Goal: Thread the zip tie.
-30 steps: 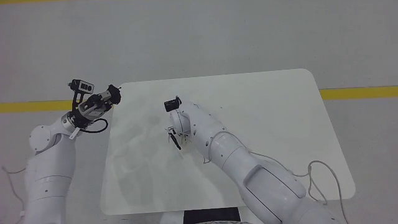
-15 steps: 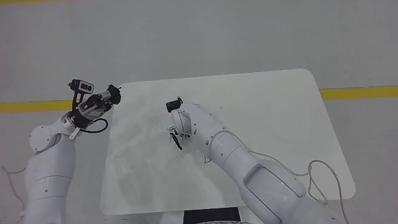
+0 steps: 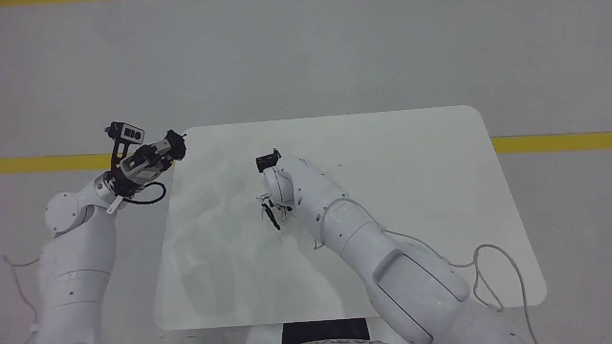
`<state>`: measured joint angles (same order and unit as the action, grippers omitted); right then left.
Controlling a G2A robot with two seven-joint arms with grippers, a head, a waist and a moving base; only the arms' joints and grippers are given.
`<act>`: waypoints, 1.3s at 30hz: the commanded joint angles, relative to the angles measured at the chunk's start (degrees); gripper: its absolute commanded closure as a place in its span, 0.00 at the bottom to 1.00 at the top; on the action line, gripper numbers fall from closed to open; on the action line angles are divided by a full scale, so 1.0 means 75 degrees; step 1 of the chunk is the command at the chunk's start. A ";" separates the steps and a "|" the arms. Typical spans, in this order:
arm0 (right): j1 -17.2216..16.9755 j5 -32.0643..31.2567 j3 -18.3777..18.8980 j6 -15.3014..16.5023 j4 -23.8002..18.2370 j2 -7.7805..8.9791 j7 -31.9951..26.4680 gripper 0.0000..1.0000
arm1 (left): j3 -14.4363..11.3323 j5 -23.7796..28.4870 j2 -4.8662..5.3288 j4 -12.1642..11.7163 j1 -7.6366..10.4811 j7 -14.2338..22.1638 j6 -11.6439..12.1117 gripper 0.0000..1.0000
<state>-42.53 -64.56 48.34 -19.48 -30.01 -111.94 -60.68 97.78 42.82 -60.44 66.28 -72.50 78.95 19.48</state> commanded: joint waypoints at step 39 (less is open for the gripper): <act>-0.0655 -0.0630 0.0501 0.0000 -0.1770 0.0234 -0.0833 1.00 | 0.0000 0.0000 0.0000 0.0000 0.0000 0.0000 0.0000 1.00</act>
<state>-47.24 -69.10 51.99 -19.48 -43.00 -110.24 -66.72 97.78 42.82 -60.44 66.28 -72.50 78.95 19.48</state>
